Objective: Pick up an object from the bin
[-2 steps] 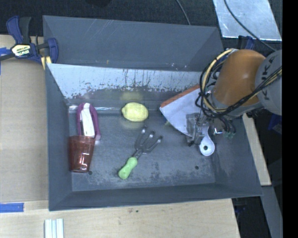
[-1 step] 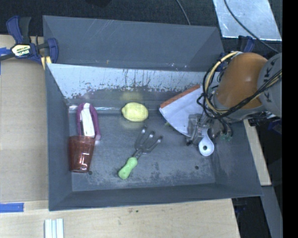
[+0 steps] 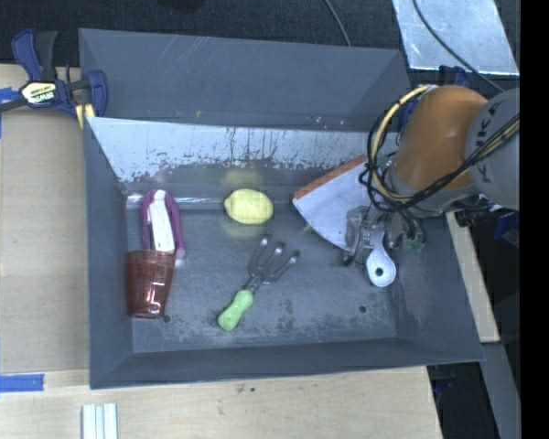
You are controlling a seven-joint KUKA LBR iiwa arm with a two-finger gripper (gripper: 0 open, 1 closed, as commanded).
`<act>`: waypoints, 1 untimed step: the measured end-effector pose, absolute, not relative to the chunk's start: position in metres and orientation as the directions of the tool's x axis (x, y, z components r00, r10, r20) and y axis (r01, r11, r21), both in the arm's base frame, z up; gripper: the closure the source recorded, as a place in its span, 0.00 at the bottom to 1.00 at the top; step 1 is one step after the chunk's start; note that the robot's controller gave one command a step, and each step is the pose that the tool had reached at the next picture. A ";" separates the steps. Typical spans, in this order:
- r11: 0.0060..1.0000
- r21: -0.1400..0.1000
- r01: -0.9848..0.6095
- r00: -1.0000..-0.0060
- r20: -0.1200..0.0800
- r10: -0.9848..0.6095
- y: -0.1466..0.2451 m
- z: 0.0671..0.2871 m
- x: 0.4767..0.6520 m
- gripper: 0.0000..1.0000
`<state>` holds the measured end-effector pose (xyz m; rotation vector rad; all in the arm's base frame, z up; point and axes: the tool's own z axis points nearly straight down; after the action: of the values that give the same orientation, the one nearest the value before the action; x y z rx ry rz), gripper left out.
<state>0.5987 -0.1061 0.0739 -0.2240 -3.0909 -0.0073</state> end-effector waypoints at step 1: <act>0.955 0.013 0.297 -0.955 0.034 0.296 -0.113 0.073 0.590 1.00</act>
Offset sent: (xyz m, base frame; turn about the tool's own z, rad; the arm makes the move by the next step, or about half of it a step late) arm 0.0043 0.0149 -0.0039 0.2410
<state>0.5896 -0.1129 0.0729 -0.4665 -3.0751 -0.0280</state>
